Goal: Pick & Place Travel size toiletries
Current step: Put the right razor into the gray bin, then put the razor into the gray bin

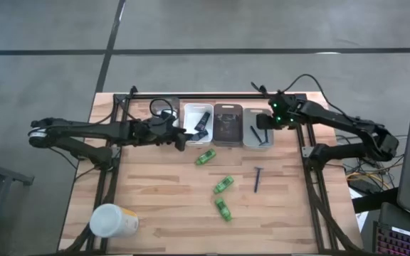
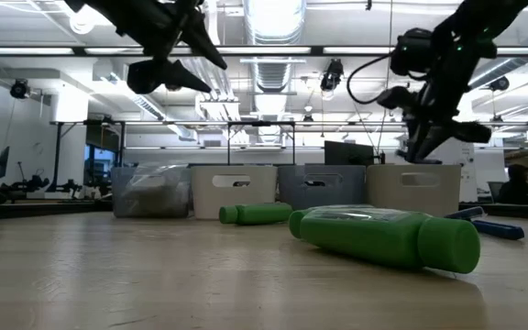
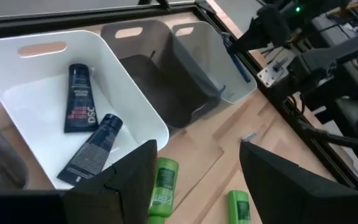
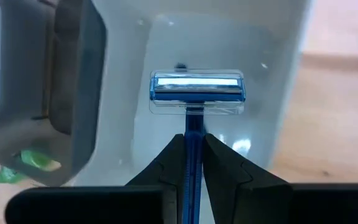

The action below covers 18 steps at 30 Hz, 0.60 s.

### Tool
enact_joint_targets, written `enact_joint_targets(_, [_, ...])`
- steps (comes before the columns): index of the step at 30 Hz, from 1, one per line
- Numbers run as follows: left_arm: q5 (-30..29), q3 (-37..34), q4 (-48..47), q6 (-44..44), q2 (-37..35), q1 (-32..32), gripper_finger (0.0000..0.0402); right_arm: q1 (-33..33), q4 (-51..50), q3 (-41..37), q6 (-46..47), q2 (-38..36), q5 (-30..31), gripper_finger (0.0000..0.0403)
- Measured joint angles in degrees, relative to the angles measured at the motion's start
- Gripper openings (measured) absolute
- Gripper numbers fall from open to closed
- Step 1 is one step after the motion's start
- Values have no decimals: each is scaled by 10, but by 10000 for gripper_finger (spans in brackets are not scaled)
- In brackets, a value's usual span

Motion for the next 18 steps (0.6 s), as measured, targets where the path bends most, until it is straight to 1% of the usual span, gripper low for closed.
enact_joint_targets(5, [-13, 0, 3, -19, 0, 0, 234, -4, 51, 2, -5, 38, 27, 62])
enact_joint_targets(11, [-24, 0, 3, -32, 0, 0, 234, -8, 53, 5, -21, 78, 21, 116])
enact_joint_targets(14, [-24, 0, 3, -40, 0, 0, 234, 4, 52, 5, -24, 78, 23, 146])
enact_joint_targets(18, [-24, -1, 1, -40, 0, 0, 234, 34, 51, 6, -21, 48, 32, 178])
